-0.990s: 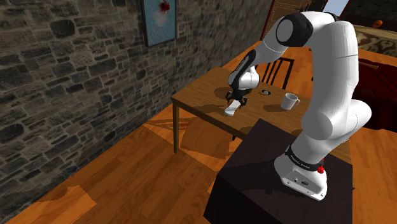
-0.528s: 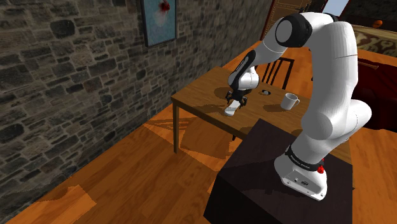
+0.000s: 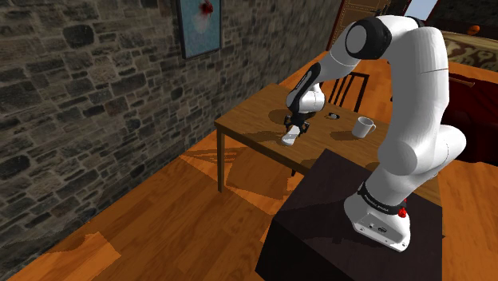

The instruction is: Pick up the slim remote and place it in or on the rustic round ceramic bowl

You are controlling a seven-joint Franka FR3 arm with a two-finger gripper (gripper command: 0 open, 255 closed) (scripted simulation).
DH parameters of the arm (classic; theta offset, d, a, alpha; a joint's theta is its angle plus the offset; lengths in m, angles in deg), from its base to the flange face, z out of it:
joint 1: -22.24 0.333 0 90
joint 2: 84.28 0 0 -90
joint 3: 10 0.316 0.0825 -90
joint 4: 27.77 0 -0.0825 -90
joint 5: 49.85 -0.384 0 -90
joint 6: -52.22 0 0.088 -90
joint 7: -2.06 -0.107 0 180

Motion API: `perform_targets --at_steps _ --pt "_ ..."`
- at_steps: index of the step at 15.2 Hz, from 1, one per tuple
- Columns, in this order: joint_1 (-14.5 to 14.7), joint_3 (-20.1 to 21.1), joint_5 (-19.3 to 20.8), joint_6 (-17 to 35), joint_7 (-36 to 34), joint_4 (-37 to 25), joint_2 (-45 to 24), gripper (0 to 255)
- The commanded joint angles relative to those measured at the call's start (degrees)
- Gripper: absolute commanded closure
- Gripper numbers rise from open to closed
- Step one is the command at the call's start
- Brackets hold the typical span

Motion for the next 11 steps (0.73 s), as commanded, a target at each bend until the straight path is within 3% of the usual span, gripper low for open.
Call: perform_targets --at_steps 1,11 --pt "0.0 0.0 0.0 0.0 0.0 0.0 0.0 255" --pt "1.2 -1.5 1.2 -4.1 -1.0 2.0 6.1 255"
